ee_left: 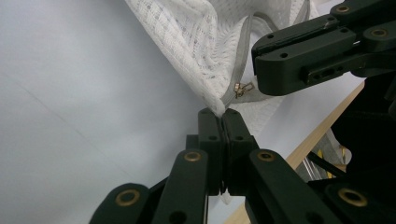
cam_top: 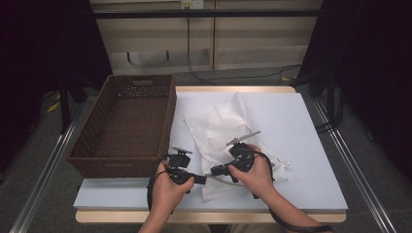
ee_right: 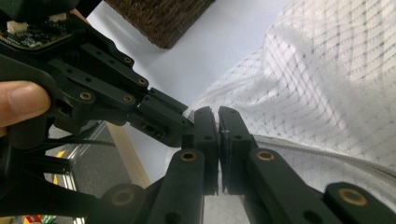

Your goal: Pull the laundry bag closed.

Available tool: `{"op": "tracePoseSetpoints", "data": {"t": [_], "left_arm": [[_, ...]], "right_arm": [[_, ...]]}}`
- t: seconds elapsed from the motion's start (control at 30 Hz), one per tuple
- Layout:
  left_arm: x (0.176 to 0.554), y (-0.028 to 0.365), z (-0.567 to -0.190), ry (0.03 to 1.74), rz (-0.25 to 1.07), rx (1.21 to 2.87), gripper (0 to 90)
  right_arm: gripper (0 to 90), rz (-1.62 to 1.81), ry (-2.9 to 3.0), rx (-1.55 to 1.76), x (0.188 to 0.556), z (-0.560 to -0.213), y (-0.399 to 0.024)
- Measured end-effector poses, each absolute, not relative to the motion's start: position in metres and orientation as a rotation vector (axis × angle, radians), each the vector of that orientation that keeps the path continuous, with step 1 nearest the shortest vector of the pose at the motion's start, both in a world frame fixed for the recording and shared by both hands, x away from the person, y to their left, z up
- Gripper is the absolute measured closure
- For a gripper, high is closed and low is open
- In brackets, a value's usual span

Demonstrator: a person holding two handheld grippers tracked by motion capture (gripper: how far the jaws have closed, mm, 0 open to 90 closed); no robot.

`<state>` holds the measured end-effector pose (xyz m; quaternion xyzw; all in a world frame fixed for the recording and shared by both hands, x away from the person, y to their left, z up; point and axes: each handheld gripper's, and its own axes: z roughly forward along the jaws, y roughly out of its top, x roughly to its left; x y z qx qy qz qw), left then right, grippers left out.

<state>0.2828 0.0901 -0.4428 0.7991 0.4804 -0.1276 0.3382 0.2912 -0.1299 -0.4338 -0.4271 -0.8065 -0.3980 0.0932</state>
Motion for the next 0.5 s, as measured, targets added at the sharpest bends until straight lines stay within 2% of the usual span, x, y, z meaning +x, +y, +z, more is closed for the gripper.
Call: {"op": "tracePoseSetpoints", "data": {"t": [0.5], "left_arm": [[0.285, 0.097, -0.445, 1.294, -0.299, 2.115, 88.7]], "right_arm": [[87.7, -1.173, -2.37, -1.323, 0.288, -0.432, -0.158]]}}
